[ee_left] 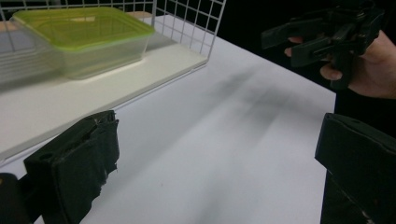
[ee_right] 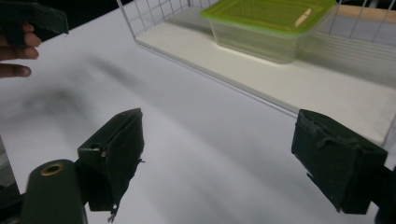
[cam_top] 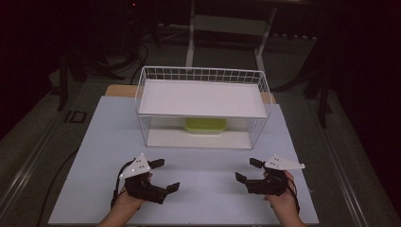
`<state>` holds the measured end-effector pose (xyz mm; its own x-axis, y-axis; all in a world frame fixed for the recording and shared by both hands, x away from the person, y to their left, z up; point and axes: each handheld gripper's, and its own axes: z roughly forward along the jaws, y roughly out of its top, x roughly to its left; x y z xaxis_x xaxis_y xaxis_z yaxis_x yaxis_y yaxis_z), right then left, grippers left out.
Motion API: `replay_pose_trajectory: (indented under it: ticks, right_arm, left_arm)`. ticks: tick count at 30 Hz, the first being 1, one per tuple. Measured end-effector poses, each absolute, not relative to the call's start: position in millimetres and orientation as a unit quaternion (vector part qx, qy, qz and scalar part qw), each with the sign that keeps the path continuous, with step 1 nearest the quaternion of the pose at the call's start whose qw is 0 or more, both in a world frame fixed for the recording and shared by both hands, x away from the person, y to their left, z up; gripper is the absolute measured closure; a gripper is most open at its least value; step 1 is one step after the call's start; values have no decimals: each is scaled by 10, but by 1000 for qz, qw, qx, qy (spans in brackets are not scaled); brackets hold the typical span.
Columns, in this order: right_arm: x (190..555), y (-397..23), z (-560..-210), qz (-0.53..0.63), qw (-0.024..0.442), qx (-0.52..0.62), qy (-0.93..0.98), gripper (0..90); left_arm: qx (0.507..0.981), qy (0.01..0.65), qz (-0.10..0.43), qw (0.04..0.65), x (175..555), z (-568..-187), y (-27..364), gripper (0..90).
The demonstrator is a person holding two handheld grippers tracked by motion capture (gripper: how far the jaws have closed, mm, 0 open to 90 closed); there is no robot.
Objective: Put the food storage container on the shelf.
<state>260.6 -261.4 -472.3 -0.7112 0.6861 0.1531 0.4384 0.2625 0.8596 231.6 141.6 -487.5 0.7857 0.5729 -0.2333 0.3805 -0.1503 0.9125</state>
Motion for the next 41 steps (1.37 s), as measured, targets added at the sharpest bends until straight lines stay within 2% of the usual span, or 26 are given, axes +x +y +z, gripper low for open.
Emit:
replay_pose_trajectory:
  ticks: [17,29,41]
  right_arm:
    - [2661,-2715,-4922,483,128,329,801,167]
    - [2748,-2753,-5045,475,105,340,805,167]
    - [2745,-2707,-5070,471,101,336,809,167]
  left_arm:
    - [763,317,95,555,2324,-5059,1491,3]
    - [770,301,99,553,2309,-5116,1428,3]
    - [770,305,93,552,2325,-5130,1424,3]
